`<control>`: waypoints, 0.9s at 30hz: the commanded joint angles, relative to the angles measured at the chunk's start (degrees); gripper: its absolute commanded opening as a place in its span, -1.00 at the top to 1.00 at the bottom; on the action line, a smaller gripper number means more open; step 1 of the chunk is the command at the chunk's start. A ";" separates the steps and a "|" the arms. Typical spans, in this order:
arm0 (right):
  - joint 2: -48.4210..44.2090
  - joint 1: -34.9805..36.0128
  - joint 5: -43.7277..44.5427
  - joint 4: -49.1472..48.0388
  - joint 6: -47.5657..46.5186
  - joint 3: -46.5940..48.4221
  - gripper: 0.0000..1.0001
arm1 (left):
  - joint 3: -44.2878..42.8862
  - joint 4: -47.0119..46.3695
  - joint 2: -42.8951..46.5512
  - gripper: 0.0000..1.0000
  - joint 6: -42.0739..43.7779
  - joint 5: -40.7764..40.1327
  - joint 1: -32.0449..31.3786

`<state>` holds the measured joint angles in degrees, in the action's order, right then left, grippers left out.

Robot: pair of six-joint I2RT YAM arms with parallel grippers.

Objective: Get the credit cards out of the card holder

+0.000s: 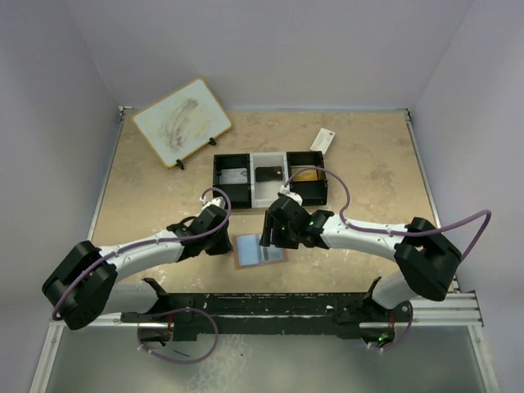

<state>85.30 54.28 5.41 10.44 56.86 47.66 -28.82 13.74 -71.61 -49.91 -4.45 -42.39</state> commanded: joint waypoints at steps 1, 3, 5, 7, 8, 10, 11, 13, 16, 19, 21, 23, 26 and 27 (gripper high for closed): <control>0.68 0.00 3.12 3.25 -0.28 1.47 -0.25 | -0.42 0.92 -1.25 1.00 1.31 0.40 -0.13; 2.24 0.03 3.52 2.89 -0.54 1.90 -0.25 | -0.36 1.01 -1.16 1.00 1.31 0.28 -0.09; 4.16 0.10 4.53 3.03 -1.53 2.83 -0.25 | -0.42 1.21 -1.03 1.00 1.37 0.15 -0.14; 5.72 0.18 3.94 2.68 -2.15 3.29 -0.25 | -0.32 1.29 -0.94 1.00 1.39 0.19 -0.10; 6.09 0.16 3.44 2.20 -2.36 3.19 -0.25 | -0.34 1.24 -0.90 1.00 1.39 0.17 -0.12; 6.24 0.21 2.47 0.73 -2.43 2.71 -0.25 | -0.36 1.25 -1.02 1.00 1.39 0.16 -0.12; 6.08 0.20 2.21 0.19 -2.49 2.51 -0.24 | -0.36 1.26 -1.01 1.00 1.39 0.21 -0.12; 5.58 0.18 2.00 -0.08 -2.52 2.47 -0.21 | -0.30 1.18 -1.04 1.00 1.33 0.16 -0.14; 4.10 0.24 2.06 0.13 -2.84 3.03 -0.15 | -0.36 1.05 -1.38 1.00 1.43 0.30 -0.15; 2.54 0.35 1.60 0.25 -3.43 3.60 -0.10 | -0.45 0.84 -1.63 1.00 1.40 0.32 -0.09; 1.78 0.47 1.35 0.51 -3.65 4.08 -0.09 | -0.60 0.74 -1.72 1.00 1.39 0.44 -0.15; 1.50 0.59 1.02 0.65 -3.79 4.43 -0.08 | -0.54 0.55 -1.77 1.00 1.38 0.41 -0.14; 1.41 0.72 0.34 0.21 -4.03 4.55 -0.08 | -0.62 0.57 -1.96 1.00 1.36 0.50 -0.10; 1.38 0.71 0.19 0.02 -3.96 4.63 -0.08 | -0.62 0.62 -1.95 1.00 1.39 0.49 -0.14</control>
<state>88.75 54.50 6.46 12.05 53.76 49.80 -29.10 13.17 -72.23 -49.91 -4.16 -42.39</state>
